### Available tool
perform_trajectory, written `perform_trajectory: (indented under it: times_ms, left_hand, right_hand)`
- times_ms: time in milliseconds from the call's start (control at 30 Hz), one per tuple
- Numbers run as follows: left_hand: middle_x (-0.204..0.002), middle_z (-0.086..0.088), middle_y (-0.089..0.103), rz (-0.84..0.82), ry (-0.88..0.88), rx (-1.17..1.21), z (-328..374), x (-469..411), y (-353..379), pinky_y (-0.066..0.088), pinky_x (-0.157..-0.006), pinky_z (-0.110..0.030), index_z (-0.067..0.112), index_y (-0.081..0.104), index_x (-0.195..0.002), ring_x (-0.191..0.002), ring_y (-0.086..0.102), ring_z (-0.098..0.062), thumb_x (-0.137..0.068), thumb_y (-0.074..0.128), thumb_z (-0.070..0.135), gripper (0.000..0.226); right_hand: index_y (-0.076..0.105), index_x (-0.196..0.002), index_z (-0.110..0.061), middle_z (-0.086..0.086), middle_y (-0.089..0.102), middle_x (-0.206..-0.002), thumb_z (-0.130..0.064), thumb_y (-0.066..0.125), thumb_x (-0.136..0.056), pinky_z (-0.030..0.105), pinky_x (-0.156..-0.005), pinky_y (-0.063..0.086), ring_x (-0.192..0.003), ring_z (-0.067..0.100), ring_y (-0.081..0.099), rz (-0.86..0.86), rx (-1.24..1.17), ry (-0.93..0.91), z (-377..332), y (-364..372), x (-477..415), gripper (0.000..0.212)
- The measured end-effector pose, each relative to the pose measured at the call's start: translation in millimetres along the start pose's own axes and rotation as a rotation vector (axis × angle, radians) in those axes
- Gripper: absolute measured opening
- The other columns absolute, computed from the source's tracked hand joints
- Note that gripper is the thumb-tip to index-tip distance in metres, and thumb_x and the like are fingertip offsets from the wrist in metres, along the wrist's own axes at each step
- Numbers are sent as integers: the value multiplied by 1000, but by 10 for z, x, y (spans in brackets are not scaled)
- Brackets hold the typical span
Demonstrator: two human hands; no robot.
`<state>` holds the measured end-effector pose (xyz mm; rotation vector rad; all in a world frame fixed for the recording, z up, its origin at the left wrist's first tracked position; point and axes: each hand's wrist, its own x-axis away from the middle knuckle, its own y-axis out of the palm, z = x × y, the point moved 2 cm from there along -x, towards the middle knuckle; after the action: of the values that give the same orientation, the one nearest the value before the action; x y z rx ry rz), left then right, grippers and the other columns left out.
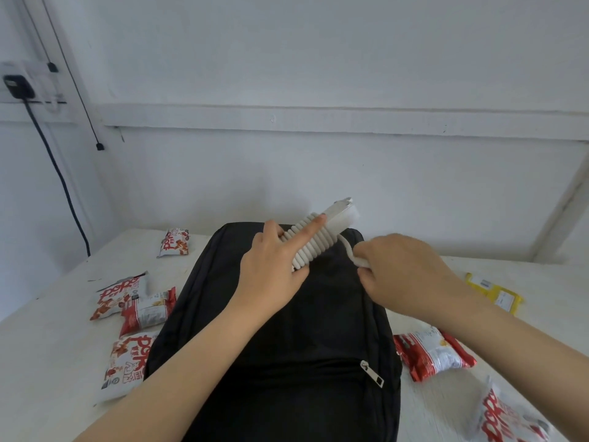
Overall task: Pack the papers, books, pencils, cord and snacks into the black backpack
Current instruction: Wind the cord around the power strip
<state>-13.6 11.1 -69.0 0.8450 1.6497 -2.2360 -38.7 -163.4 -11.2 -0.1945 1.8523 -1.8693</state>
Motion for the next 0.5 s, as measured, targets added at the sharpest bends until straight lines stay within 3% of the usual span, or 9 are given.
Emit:
perform_trajectory:
  times_ms: [67,133,200,267,333,500]
  left_hand:
    - [-102,4,31,-33,24,-3,-29,16,25,41,-64,-21,65,-12,-127,-89,41,-11,-87,59,37,86]
    - [-102,6,29,-85,36,10,-44,26,48,40,-67,-18,67,-16,-122,-90,40,-8,-88,57,39,86]
    - [-103,6,30,-136,50,13,-36,32,59,40,-72,-18,66,-11,-126,-93,40,-7,-87,57,41,83]
    - [-107,5,34,-186,71,20,-31,16,46,41,-77,-20,58,8,-138,-97,43,-9,-85,59,41,75]
    - [-110,5,37,-223,104,40,-29,-13,9,42,-79,-21,50,20,-140,-98,44,-8,-84,60,42,69]
    - [-102,12,36,-303,221,215,35,0,-130,43,-77,-19,70,3,-129,-91,45,-5,-82,64,41,82]
  right_hand:
    - [54,-96,-22,-5,42,-78,-20,41,-96,15,-48,18,-68,12,40,79,20,-58,36,-48,-23,14]
    - [53,-118,-23,-2,46,-87,-18,43,-96,14,-49,20,-70,13,43,150,35,-130,57,-105,-47,25]
    - [57,-118,-19,1,51,-89,-15,53,-92,13,-47,23,-64,13,44,175,30,-275,66,-168,-83,26]
    - [63,-109,-17,5,55,-86,-11,64,-85,18,-45,32,-58,14,46,125,23,-459,71,-227,-114,25]
    - [63,-107,-18,5,57,-88,-16,62,-85,24,-45,42,-58,15,52,96,18,-574,91,-293,-154,22]
    - [63,-106,-26,-8,60,-82,-29,62,-85,21,-62,48,-70,7,57,159,-193,-487,225,-531,-377,21]
